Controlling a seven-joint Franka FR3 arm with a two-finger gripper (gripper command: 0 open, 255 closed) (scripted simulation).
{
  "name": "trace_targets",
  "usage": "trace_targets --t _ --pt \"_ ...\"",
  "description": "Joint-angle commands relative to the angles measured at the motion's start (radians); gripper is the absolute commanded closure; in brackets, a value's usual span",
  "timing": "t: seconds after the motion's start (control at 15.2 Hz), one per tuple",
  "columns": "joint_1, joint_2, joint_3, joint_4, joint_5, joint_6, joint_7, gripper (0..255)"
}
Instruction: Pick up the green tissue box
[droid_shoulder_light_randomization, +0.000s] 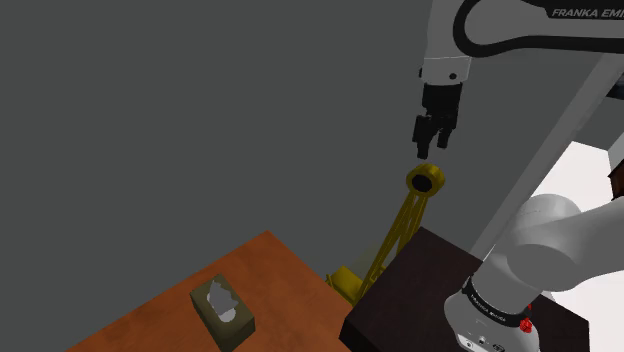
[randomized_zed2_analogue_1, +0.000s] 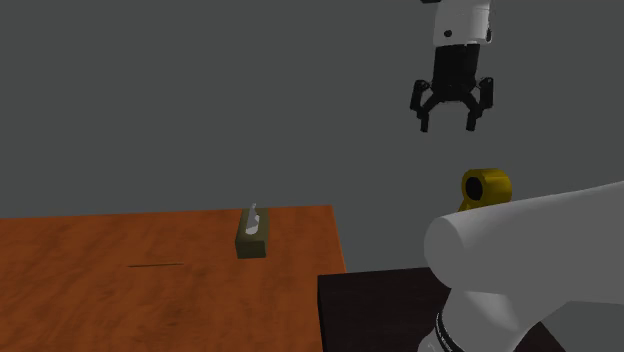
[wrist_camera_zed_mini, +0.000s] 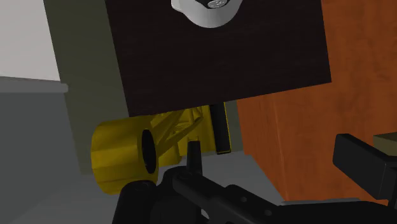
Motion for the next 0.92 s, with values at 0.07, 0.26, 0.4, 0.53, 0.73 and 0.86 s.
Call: trace_targets --t 0.07,0.26,0.4,0.53,0.73,0.86 --pt "0.005 -0.007 0.008 -0.032 0.017 0.035 0.014 0" --pt "0.022 -0.019 0.033 -0.120 0.068 0.146 0.054 0" --pt "0.036 -0.019 0.052 -0.173 0.102 0.224 0.078 0" --pt "0.052 -0.012 0.073 -0.220 0.137 0.305 0.101 0" --pt "0.079 0.015 0.106 -0.282 0.191 0.433 0.133 0" --pt "0.098 0.045 0.130 -0.315 0.228 0.524 0.153 0"
